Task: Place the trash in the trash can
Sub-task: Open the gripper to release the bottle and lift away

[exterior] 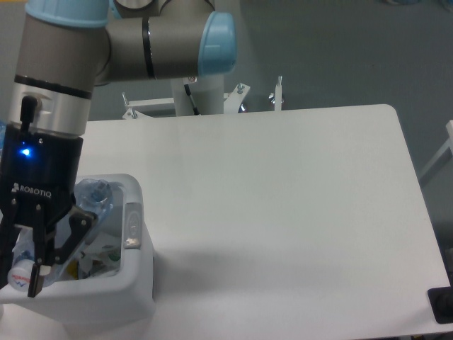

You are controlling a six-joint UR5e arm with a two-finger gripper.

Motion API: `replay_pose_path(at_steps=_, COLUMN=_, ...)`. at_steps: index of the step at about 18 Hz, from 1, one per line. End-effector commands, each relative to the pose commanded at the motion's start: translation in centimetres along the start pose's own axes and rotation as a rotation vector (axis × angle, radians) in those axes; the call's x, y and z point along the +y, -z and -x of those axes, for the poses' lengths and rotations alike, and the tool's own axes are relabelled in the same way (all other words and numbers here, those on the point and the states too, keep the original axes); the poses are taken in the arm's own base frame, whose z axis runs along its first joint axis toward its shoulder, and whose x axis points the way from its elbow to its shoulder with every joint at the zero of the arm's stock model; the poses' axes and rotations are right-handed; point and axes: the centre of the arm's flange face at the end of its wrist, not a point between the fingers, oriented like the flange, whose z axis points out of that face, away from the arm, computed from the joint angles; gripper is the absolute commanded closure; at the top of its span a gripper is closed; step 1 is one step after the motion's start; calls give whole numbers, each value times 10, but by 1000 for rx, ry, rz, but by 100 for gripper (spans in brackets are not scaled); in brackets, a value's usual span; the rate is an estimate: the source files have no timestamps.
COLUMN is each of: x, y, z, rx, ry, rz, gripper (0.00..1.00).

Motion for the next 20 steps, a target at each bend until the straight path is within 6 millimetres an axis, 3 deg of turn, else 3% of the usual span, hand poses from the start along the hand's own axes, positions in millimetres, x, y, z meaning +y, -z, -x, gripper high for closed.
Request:
replay_pose_path(at_steps=1, x=1, y=-2, z=0, rx=0, ry=1, rz=3, gripper=50)
replay_pose_path(at_steps=2, x=2, y=-3, z=1, rx=0, ry=0, rz=4, gripper=28)
replay_pose_path(at_steps=3, x=2, y=-4, z=1, rx=0, ry=-4, rz=6, gripper=0)
replay_pose_path(at_steps=7, x=1, y=1, z=0, rx=-3, ry=-1, rz=2, gripper=0)
replay_pose_path(at_steps=9, x=-4, y=12, z=2, rx=-11, ry=-3, rz=-9, gripper=0)
replay_pose_path(at_steps=10, x=-4, y=16, z=15, rx=-26, ry=9, rz=-11, gripper=0)
replay_pose_path(at_steps=15, x=-4, y=62, z=116, rx=-169, ry=82, rz=-23, gripper=0)
replay_pose_path(at_steps=17, x=11, y=87, z=155, rx=-267, ry=85, rz=7, gripper=0)
replay_pose_path(at_steps=20, x=44, y=103, z=190, rx=-407, ry=4, rz=110, gripper=0)
